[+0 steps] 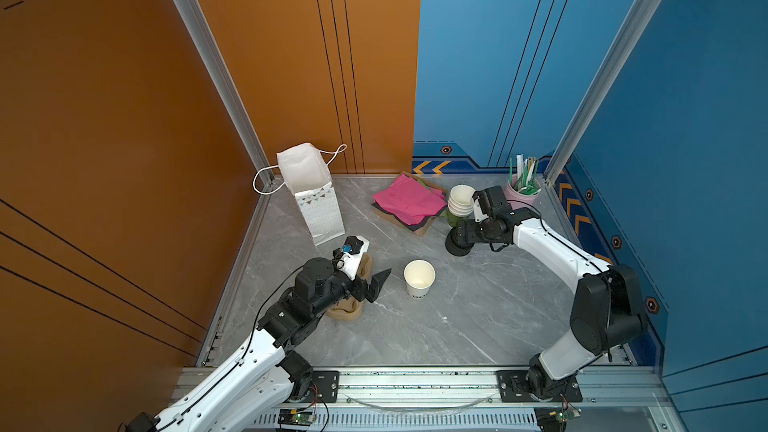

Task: Pack the takeout coffee
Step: 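Move the right gripper over the stack of black lids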

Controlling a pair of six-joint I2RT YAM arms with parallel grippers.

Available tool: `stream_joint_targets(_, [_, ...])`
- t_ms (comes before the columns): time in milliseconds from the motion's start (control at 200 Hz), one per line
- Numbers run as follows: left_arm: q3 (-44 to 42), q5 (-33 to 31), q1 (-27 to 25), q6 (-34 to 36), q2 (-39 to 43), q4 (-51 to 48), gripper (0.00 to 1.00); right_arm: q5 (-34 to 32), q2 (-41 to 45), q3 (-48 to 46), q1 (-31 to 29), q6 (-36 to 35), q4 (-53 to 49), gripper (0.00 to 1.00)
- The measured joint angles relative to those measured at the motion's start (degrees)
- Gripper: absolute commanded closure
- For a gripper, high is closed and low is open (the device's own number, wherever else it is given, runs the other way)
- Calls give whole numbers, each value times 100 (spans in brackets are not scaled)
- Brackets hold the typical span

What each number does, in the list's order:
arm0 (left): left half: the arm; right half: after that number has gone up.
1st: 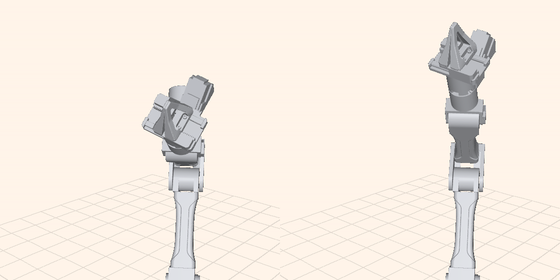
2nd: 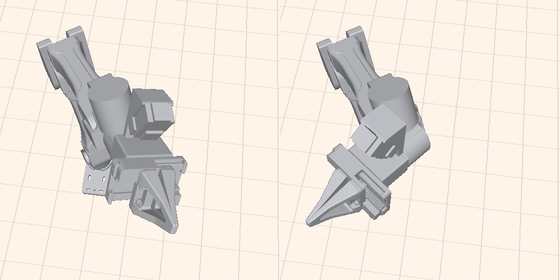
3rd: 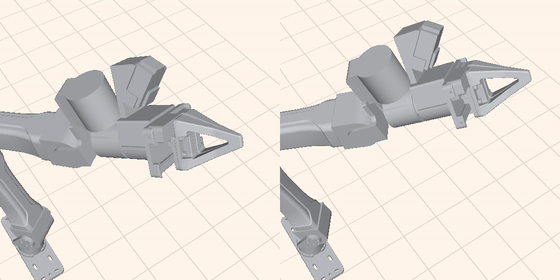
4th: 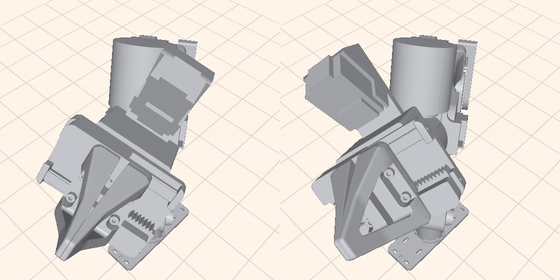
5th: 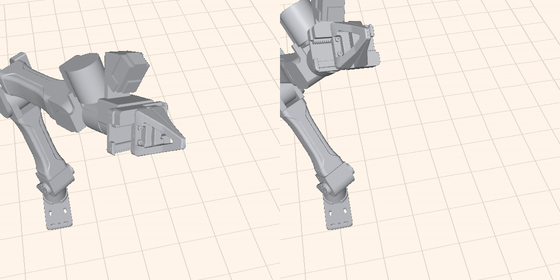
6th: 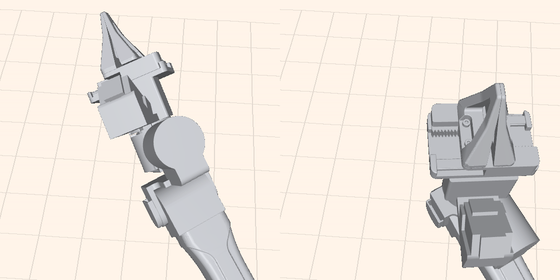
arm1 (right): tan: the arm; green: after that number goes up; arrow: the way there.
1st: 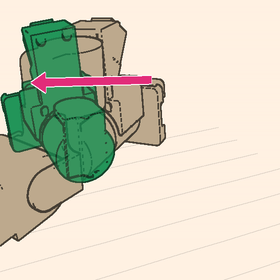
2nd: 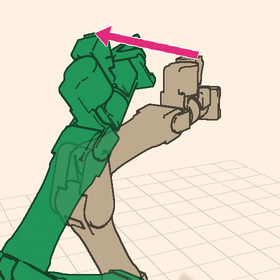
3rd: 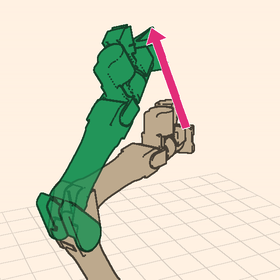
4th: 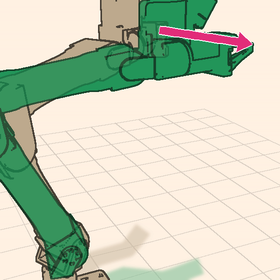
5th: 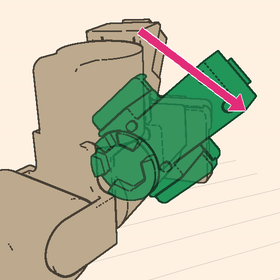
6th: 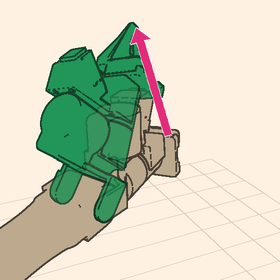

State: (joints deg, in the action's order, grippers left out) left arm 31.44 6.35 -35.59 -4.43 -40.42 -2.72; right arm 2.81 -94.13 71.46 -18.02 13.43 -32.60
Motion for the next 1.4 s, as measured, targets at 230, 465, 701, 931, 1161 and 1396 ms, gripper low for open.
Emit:
stream_joint_targets(230, [0,-37,-50,-2,-9,0,2,22,-358,7,9,-31,245,5])
stream_joint_targets(465, [0,-66,-59,-13,-9,0,2,24,-577,13,44,-116,472,9])
stream_joint_targets(701, [0,-101,-87,-17,-9,0,2,70,-662,20,46,-153,586,15])
stream_joint_targets(931, [0,-146,-87,-17,-11,0,2,107,-758,39,46,-164,778,18])
stream_joint_targets(1161, [-2,-170,-92,-20,-11,0,2,107,-820,50,35,-181,925,19])
stream_joint_targets(1396, [-2,-188,-92,-20,-9,0,2,107,-844,50,28,-214,1023,18])
